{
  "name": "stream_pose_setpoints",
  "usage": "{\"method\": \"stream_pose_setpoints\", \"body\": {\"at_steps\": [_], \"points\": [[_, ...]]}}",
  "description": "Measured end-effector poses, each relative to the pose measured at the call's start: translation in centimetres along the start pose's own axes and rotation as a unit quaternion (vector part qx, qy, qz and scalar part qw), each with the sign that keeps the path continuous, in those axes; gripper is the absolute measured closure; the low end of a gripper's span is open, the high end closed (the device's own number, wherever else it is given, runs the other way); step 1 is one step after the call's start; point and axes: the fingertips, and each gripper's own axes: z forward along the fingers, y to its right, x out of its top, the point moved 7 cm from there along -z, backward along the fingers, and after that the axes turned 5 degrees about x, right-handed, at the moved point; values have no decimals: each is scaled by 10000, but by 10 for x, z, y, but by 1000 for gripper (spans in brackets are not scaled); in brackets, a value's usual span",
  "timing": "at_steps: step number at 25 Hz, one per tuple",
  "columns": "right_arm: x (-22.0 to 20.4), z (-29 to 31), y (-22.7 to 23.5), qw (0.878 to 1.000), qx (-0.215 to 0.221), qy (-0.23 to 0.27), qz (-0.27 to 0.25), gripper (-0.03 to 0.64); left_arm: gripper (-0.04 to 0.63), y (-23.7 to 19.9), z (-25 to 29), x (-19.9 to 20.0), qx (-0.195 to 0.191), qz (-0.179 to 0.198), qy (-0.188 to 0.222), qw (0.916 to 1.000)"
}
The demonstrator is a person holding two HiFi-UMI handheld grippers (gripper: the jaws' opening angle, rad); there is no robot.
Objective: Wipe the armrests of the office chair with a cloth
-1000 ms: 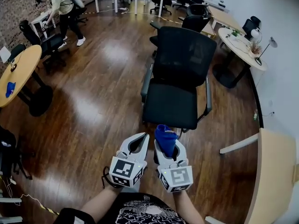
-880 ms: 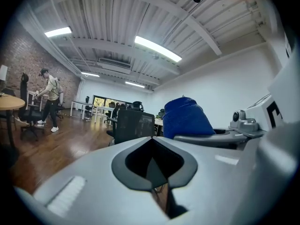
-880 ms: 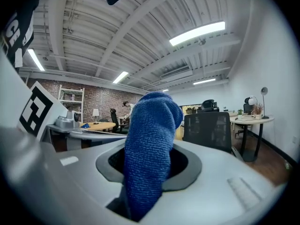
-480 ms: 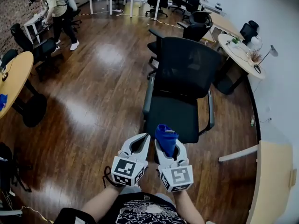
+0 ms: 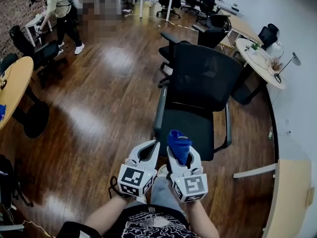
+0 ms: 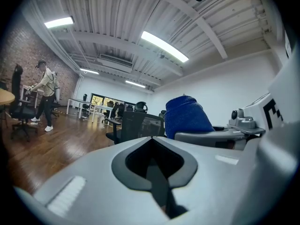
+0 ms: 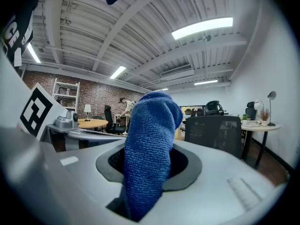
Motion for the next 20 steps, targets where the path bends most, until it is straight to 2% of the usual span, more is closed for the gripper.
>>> {"method": "stream_pose_setpoints", "body": {"at_steps": [10, 20], "points": [[2, 103, 86, 9997, 256, -31, -20, 479, 592, -51, 111, 10, 264, -7, -126, 9996], [-2, 212, 178, 9970, 722, -264, -11, 479, 592, -93, 237, 19, 538, -91, -357, 9979]]}}
